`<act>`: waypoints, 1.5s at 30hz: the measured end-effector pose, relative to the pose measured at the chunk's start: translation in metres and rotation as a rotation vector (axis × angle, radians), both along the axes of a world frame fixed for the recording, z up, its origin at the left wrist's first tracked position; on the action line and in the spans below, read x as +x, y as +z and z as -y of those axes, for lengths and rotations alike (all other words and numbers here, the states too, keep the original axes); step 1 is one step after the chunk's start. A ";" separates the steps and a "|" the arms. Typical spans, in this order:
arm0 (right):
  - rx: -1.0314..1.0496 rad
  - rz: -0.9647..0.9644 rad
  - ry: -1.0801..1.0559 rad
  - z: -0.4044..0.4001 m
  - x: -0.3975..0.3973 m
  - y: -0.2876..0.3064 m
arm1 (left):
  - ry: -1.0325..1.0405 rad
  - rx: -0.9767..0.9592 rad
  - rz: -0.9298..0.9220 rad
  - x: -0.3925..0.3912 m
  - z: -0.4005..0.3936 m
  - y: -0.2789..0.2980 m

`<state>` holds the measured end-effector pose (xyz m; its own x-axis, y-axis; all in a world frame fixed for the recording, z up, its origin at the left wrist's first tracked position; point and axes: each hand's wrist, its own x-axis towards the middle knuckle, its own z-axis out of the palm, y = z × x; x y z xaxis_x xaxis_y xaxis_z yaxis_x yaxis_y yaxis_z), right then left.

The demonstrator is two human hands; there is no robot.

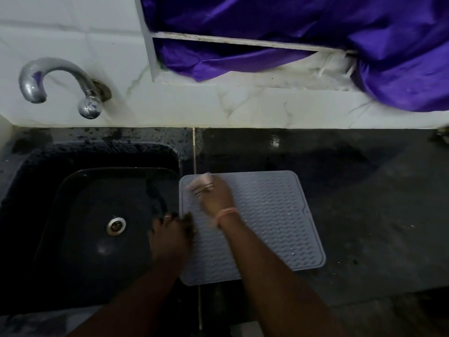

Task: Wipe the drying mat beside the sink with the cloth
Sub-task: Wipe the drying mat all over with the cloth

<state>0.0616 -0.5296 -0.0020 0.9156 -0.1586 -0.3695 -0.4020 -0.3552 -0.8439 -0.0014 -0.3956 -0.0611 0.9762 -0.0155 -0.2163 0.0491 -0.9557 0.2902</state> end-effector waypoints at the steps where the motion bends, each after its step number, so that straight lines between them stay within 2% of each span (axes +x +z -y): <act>1: 0.114 -0.011 -0.123 0.029 -0.001 0.009 | -0.013 0.029 -0.020 0.001 0.001 0.002; 2: 0.147 -0.010 -0.250 0.062 -0.004 0.015 | -0.026 0.056 -0.033 0.001 0.003 0.004; 3: 0.092 0.002 -0.355 0.097 -0.006 0.017 | -0.047 0.085 -0.042 0.002 0.004 0.005; 5: -0.224 -0.010 -0.501 0.168 -0.011 0.014 | -0.112 0.126 -0.056 0.005 0.008 0.008; 7: -0.458 -0.124 -0.576 0.211 -0.014 0.002 | -0.174 0.152 -0.094 0.010 0.010 0.011; 10: -0.757 -0.287 -0.427 0.192 -0.017 -0.024 | -0.228 0.196 -0.170 0.019 0.005 0.011; 12: -0.912 -0.262 -0.263 0.146 -0.023 -0.039 | -0.241 0.190 -0.193 0.022 0.003 0.011; 17: -0.790 -0.101 0.041 0.011 -0.028 -0.036 | -0.275 0.196 -0.203 0.021 -0.002 0.013; 20: -0.492 -0.002 0.183 -0.025 -0.026 -0.017 | -0.199 0.147 -0.158 0.021 -0.008 0.013; 22: -0.254 -0.033 0.118 -0.009 -0.020 -0.009 | -0.222 0.094 -0.128 0.022 -0.012 0.012; 24: -0.079 -0.050 -0.106 0.033 -0.016 -0.002 | -0.290 0.080 -0.125 0.025 -0.017 0.013; 26: -0.101 -0.019 -0.353 0.088 -0.020 0.001 | -0.324 0.085 -0.086 0.030 -0.017 0.012; 28: -0.247 0.000 -0.553 0.140 -0.030 0.003 | -0.356 0.107 -0.062 0.032 -0.018 0.011; 30: -0.408 -0.061 -0.650 0.179 -0.042 -0.001 | -0.343 0.061 -0.084 0.033 -0.018 0.006; 33: -0.617 -0.187 -0.523 0.166 -0.042 -0.014 | -0.340 0.018 -0.137 0.040 -0.021 -0.001; 36: -0.816 -0.131 -0.338 0.089 -0.032 -0.029 | -0.357 0.020 -0.150 0.047 -0.022 -0.002; 38: -0.868 -0.121 -0.220 0.026 -0.027 -0.034 | -0.343 0.043 -0.144 0.047 -0.020 0.000; 40: -0.818 -0.066 -0.059 -0.022 -0.027 -0.031 | -0.312 0.064 -0.098 0.042 -0.019 0.000; 42: -0.625 -0.026 0.079 -0.041 -0.027 -0.023 | -0.272 0.055 -0.068 0.039 -0.018 0.002; 45: -0.234 -0.040 0.008 -0.009 -0.017 -0.005 | -0.280 0.056 -0.099 0.039 -0.019 0.006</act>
